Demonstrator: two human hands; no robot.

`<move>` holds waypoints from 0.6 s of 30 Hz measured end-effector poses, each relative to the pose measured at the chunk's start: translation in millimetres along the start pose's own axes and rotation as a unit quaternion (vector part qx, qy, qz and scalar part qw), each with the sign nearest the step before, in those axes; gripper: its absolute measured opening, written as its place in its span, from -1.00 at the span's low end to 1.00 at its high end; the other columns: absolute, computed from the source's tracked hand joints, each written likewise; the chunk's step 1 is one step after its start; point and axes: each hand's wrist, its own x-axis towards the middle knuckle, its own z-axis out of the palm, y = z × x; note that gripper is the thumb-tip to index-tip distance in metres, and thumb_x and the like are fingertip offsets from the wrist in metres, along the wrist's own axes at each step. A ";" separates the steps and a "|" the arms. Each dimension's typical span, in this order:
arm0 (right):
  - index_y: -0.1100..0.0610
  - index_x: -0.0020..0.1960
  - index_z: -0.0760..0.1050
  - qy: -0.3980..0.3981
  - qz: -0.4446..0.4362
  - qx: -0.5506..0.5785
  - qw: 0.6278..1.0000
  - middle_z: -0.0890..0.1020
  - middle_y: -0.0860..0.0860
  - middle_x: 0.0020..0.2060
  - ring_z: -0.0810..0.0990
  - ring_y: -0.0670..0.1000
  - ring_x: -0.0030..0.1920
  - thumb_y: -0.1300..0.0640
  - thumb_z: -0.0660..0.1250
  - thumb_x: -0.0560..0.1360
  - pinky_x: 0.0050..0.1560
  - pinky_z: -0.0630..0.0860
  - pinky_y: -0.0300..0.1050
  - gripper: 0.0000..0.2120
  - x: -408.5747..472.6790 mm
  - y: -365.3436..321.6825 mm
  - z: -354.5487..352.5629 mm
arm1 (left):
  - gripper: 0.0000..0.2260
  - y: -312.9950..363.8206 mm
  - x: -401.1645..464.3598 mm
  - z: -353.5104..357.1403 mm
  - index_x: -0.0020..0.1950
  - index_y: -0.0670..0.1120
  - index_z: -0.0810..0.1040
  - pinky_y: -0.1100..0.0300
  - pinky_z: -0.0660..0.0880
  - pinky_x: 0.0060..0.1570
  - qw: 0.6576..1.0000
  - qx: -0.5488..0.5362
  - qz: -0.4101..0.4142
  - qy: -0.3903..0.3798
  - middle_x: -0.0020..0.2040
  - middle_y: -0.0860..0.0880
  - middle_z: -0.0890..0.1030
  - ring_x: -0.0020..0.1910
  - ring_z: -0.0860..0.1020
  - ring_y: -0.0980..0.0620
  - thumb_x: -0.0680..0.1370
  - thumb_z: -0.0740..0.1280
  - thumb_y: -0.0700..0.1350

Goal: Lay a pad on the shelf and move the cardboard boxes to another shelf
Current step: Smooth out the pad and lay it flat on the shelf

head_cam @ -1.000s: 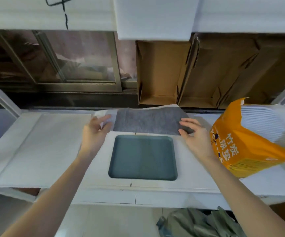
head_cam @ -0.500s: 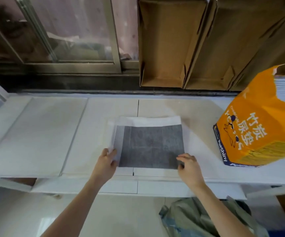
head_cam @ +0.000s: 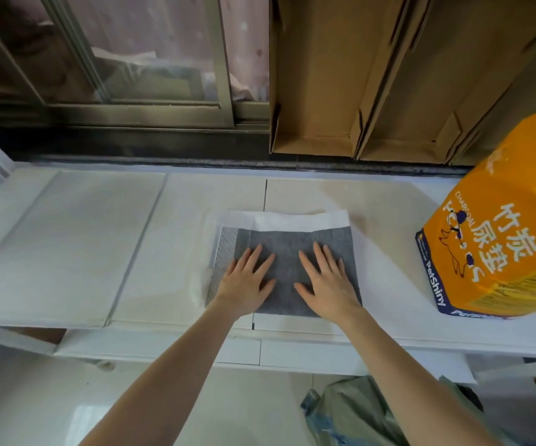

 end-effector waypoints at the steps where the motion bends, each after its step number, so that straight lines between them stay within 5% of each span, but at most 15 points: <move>1: -0.02 0.52 -0.13 -0.020 0.012 0.009 1.000 -0.18 0.12 0.53 -0.24 0.13 0.52 -0.22 0.03 0.54 0.48 -0.20 0.10 -0.34 2.1 3.0 3.5 | -0.33 -3.0 4.6 3.7 0.53 0.12 -0.09 -0.09 -0.06 0.48 1.000 0.004 -0.010 -0.018 0.58 -0.02 -0.11 0.55 -0.10 -0.08 0.44 -0.23 0.32; 7: -0.09 0.51 -0.22 -0.089 0.045 0.045 0.994 -0.28 0.10 0.52 -0.30 0.15 0.51 -0.28 0.12 0.49 0.48 -0.12 0.17 -0.23 3.6 -2.4 -19.2 | -0.34 -1.2 5.1 -17.9 0.52 0.18 -0.18 -0.26 -0.11 0.43 0.995 0.005 -0.049 -0.085 0.56 -0.01 -0.25 0.53 -0.22 -0.08 0.52 0.01 0.33; 12: -0.08 0.51 -0.21 0.001 0.001 0.026 1.000 -0.21 0.05 0.53 -0.22 0.11 0.53 -0.28 0.12 0.49 0.50 -0.11 0.15 -0.23 -24.8 -19.8 -79.0 | -0.22 5.2 -24.3 -69.3 0.52 0.16 -0.17 -0.20 -0.14 0.47 0.999 0.035 -0.011 0.010 0.57 -0.02 -0.18 0.54 -0.15 -0.14 0.36 -0.16 0.45; 18: -0.07 0.51 -0.22 0.049 -0.014 0.006 0.999 -0.22 0.00 0.53 -0.21 0.05 0.53 -0.27 0.13 0.49 0.50 -0.07 0.14 -0.23 -68.5 -51.4 -176.6 | -0.28 22.2 -71.8 -158.4 0.49 0.23 -0.24 -0.18 -0.19 0.44 0.996 0.056 -0.015 0.066 0.56 0.04 -0.25 0.53 -0.23 -0.13 0.47 0.05 0.40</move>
